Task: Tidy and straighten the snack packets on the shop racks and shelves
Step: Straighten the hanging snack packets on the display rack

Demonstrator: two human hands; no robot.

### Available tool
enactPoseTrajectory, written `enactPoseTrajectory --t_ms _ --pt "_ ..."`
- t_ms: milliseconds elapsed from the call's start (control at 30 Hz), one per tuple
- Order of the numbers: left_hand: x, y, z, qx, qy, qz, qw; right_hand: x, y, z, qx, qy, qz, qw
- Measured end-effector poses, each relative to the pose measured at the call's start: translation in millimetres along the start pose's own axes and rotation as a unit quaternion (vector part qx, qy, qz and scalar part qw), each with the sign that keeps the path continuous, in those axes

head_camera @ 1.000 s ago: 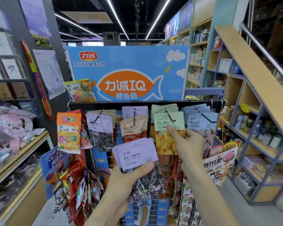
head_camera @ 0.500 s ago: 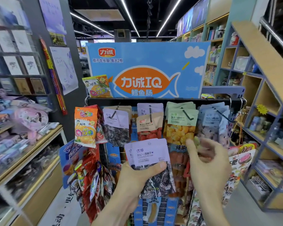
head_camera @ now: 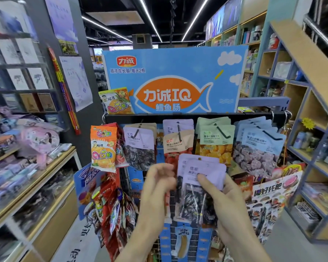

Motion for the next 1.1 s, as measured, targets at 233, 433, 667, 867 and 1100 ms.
enactPoseTrajectory --t_ms 233,433,667,867,1100 --pt "36 3 0 0.240 -0.089 0.129 0.958 -5 14 -12 0.025 0.025 0.066 0.997" --pt "46 -11 -2 0.230 -0.140 0.094 0.959 -10 23 -12 0.022 0.024 0.079 0.996" --pt "16 -6 11 0.062 -0.083 0.056 0.993 -21 26 -19 0.034 0.048 0.074 0.996" --pt "2 19 15 -0.035 -0.055 0.113 0.991 -23 10 -28 0.030 0.059 0.032 0.997" --pt "12 47 10 -0.073 -0.030 0.132 0.988 -5 -20 -32 -0.027 0.080 0.022 0.996"
Point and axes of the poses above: each hand's wrist, its own x-axis towards the middle knuckle, its own y-axis out of the back of the hand, z = x × y, the point moved 5 cm from there along x, towards the middle knuckle, and after that the axes turned 9 degrees about -y, right-handed, at the moved point
